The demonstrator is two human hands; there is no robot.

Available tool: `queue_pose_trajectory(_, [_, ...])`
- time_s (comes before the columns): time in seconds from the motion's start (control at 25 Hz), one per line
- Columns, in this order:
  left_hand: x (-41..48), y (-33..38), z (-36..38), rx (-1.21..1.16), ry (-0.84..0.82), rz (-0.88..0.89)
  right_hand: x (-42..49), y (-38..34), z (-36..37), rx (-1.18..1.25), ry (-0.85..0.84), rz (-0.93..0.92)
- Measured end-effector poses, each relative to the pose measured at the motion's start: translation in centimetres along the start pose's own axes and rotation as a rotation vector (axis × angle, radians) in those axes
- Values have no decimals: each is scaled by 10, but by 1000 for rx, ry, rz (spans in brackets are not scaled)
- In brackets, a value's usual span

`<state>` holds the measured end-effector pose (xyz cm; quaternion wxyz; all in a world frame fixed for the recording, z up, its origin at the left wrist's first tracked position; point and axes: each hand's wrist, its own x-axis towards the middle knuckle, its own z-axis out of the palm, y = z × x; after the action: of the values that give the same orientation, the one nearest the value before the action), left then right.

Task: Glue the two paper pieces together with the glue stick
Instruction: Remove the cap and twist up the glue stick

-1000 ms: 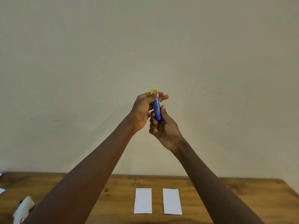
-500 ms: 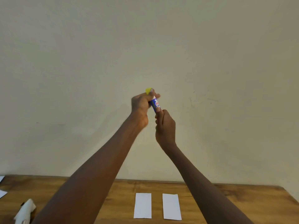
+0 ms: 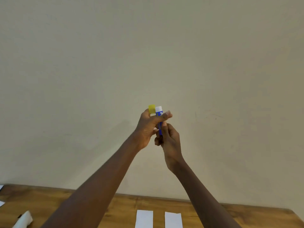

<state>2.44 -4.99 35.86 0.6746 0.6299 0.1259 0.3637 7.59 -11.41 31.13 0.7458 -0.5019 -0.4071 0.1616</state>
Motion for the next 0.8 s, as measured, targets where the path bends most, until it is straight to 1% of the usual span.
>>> queue_pose_trajectory(0.08, [0, 5, 5, -23, 34, 65, -3, -4, -1, -13, -6, -20])
queue_pose_trajectory(0.12, [0, 7, 6, -53, 38, 76, -4, -3, -3, -49, 28, -49])
queue_pose_trajectory(0.24, [2, 11, 7, -114, -13, 89, -6, -3, -9, -165, 158, -152])
queue_pose_trajectory(0.32, [3, 10, 8, -92, -50, 108, -6, -5, -9, -162, 174, -174])
queue_pose_trajectory(0.4, [2, 9, 10, -79, -74, 109, -8, -6, -8, -84, 144, -135])
queue_pose_trajectory(0.52, [2, 10, 12, -157, -94, 86, -11, -10, -11, 176, 47, 46])
queue_pose_trajectory(0.6, [2, 10, 12, -183, -114, 90, -13, -14, -13, 289, 13, 113])
queue_pose_trajectory(0.64, [3, 10, 12, -189, -116, 100, -12, -16, -14, 260, 33, 93])
queue_pose_trajectory(0.76, [2, 9, 14, -219, -109, 137, -7, -18, -16, -18, 186, -77])
queue_pose_trajectory(0.8, [2, 8, 15, -222, -107, 144, -4, -20, -17, -84, 206, -109])
